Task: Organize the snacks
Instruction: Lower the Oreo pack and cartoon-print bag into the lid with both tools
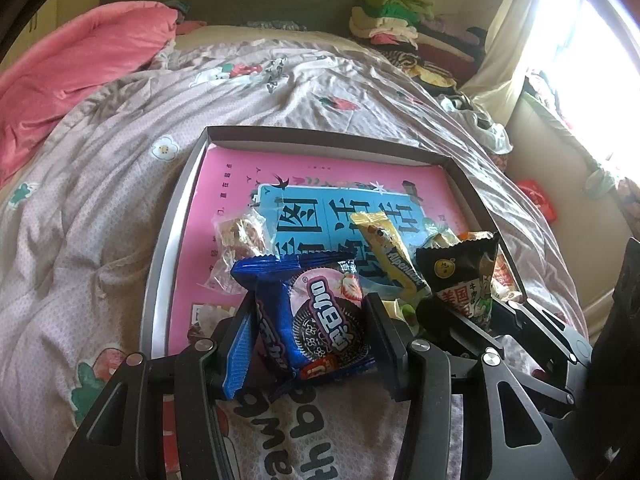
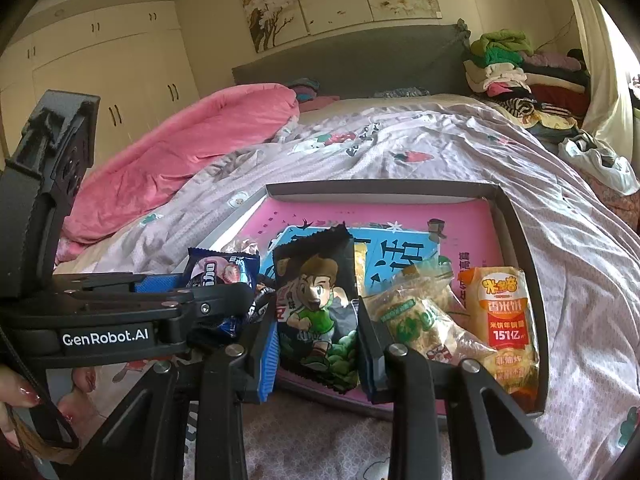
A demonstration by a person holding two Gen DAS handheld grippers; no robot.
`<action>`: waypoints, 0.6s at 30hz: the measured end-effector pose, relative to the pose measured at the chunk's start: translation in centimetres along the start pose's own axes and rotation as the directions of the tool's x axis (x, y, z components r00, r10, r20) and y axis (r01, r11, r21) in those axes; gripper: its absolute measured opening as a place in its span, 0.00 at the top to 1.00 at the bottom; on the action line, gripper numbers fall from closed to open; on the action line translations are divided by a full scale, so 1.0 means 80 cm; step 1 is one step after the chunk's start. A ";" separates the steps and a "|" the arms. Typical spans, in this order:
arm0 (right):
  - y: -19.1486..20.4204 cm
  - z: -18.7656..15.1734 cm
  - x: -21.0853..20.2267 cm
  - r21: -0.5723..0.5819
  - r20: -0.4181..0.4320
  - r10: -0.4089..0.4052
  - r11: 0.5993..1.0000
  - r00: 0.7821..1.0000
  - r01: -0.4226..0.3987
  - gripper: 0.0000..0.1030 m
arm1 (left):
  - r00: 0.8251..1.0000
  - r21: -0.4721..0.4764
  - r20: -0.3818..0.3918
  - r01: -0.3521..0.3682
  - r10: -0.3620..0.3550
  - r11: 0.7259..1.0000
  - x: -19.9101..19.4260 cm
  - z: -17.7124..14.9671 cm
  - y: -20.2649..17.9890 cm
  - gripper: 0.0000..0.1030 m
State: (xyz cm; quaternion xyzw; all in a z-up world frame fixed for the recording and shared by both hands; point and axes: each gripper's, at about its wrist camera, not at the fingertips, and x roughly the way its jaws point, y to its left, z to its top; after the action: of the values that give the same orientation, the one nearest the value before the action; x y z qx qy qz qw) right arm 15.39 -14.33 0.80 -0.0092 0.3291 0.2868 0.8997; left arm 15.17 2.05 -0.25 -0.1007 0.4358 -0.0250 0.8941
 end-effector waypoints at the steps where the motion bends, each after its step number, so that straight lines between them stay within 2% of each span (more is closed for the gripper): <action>1: 0.000 0.000 0.000 0.001 0.000 0.000 1.000 1.000 0.000 0.68 | 1.000 0.000 0.000 -0.001 0.001 1.000 0.000 0.000 0.000 0.48; 18: -0.001 -0.003 0.001 0.006 -0.003 -0.003 1.000 1.000 0.003 0.68 | 1.000 -0.004 -0.002 -0.007 0.007 1.000 0.004 -0.004 0.006 0.48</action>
State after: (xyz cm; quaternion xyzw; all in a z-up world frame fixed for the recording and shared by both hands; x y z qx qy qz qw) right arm 15.30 -14.39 0.55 -0.0074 0.3311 0.2845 0.8997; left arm 15.11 2.46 -0.76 -0.1007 0.4369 -0.0210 0.8936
